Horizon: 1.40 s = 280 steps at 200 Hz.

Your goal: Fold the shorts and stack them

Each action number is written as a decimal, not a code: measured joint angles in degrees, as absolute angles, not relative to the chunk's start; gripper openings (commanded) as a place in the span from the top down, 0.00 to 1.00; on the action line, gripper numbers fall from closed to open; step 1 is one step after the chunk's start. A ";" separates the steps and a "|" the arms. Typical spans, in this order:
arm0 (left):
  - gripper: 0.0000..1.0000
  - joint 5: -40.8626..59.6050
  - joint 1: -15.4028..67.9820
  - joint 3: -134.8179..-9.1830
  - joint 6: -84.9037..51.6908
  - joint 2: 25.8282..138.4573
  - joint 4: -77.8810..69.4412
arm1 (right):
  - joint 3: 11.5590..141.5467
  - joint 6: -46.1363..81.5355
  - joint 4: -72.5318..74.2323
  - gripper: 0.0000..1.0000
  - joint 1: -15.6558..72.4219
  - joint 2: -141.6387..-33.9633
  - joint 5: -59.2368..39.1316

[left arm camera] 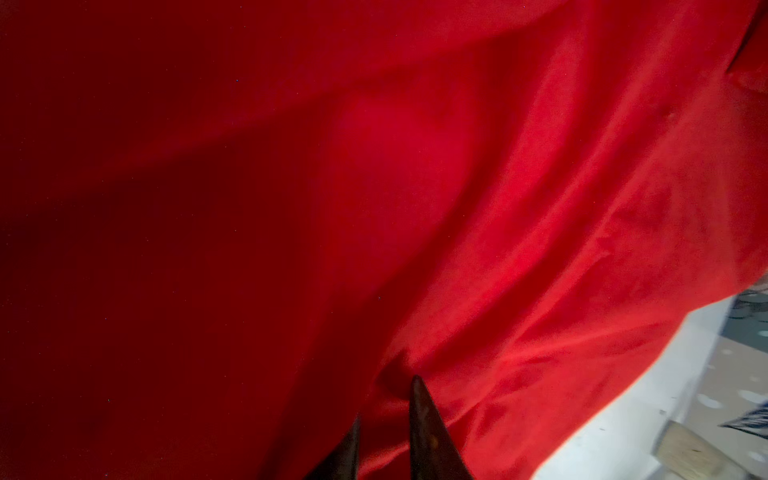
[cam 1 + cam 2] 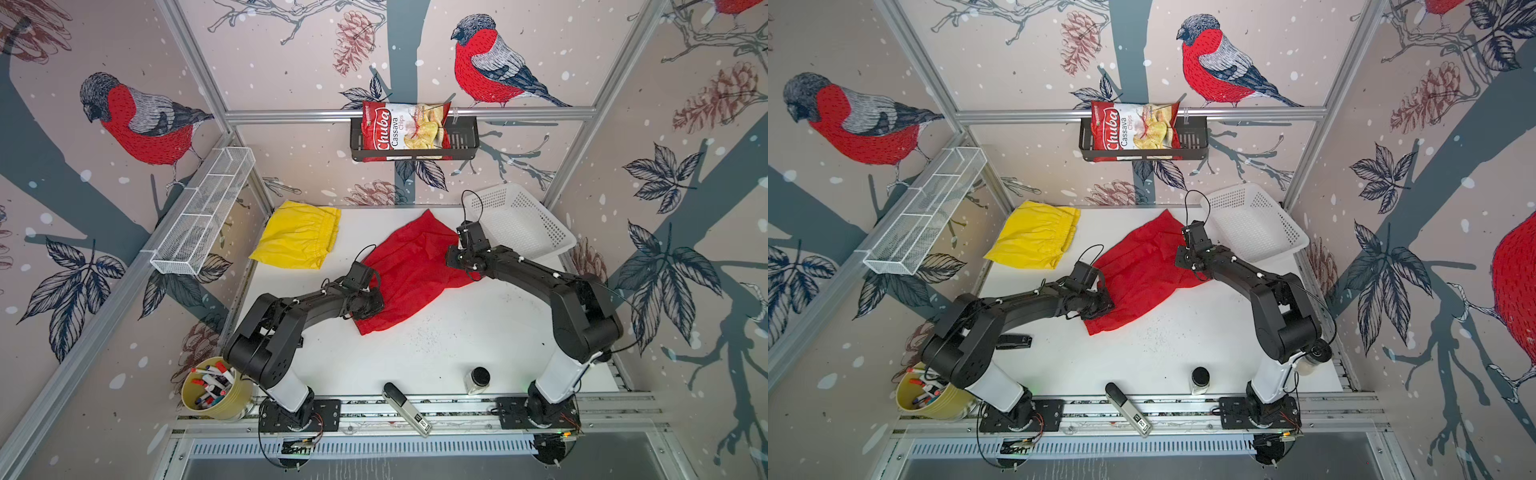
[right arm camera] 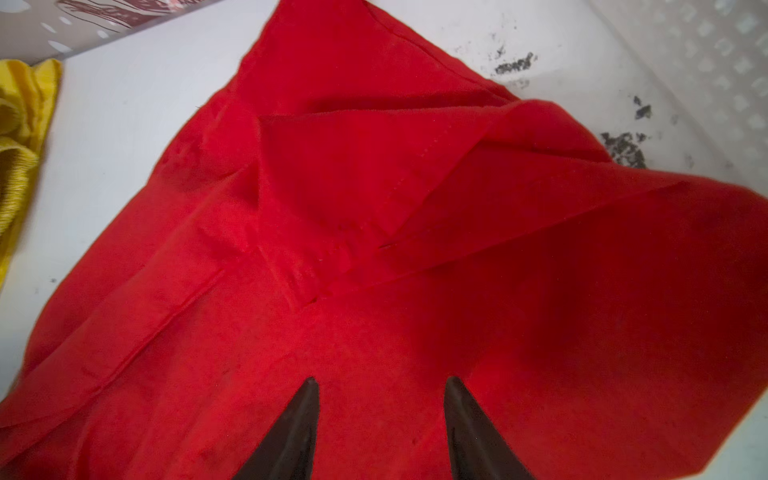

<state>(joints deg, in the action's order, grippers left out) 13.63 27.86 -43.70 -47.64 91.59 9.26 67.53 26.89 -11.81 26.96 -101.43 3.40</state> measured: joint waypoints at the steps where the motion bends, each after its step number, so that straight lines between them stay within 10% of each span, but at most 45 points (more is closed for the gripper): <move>1: 0.77 13.47 27.81 -43.57 -47.55 91.39 9.39 | 67.53 26.89 -11.81 0.49 26.96 -101.47 3.46; 171: 0.72 -6.92 8.67 -48.12 -37.78 80.93 36.23 | 34.48 42.35 -3.51 0.49 38.92 -83.09 7.11; 214: 0.67 -5.91 10.55 -54.81 -36.42 79.61 36.77 | 46.50 38.63 -9.13 0.43 39.03 -77.30 8.69; 280: 0.61 -6.50 29.23 -65.34 -32.88 91.74 30.81 | 67.22 29.78 -12.36 0.46 42.11 -97.38 4.64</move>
